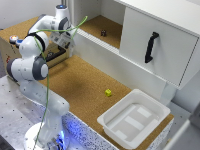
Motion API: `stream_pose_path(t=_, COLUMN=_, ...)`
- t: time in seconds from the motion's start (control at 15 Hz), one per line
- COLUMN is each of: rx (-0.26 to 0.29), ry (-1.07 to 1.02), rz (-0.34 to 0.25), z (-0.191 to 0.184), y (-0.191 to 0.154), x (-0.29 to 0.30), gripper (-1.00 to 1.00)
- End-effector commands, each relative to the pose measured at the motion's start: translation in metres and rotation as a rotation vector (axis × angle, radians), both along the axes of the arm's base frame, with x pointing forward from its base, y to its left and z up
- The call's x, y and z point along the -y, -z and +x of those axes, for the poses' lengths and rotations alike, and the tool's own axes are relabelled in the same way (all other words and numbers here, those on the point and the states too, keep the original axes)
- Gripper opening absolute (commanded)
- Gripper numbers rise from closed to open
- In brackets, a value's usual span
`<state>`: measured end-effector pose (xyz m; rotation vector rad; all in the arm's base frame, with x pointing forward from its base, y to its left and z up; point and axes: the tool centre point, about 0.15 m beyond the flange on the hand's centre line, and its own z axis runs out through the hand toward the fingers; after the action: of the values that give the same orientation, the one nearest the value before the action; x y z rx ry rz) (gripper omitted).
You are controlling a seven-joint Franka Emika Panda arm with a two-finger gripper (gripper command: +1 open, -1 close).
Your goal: Pick up the purple block
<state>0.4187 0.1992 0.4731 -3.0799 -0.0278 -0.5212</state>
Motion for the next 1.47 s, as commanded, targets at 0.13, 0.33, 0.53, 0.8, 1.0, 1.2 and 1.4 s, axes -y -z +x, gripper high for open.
stream_pose_path(t=0.13, rx=0.036, ry=-0.058, rz=-0.04, z=0.131, y=-0.026, x=0.029, gripper=1.0)
stream_pose_path(t=0.33, rx=0.07, ry=-0.101, rz=-0.036, z=0.167, y=-0.031, x=0.028, gripper=1.0)
stream_pose_path(t=0.53, rx=0.088, ry=-0.124, rz=-0.05, z=0.204, y=-0.029, x=0.027, gripper=1.0)
stream_pose_path(t=0.8, rx=0.089, ry=-0.141, rz=-0.044, z=0.24, y=-0.019, x=0.021, gripper=1.0)
stream_pose_path(t=1.0, rx=0.08, ry=-0.157, rz=-0.038, z=0.267, y=-0.005, x=0.013, gripper=1.0)
stream_pose_path(t=1.2, rx=0.089, ry=-0.178, rz=-0.032, z=0.285, y=0.0, x=0.006, gripper=1.0)
stream_pose_path(t=1.4, rx=0.082, ry=-0.197, rz=-0.03, z=0.301, y=0.003, x=-0.002, gripper=1.0)
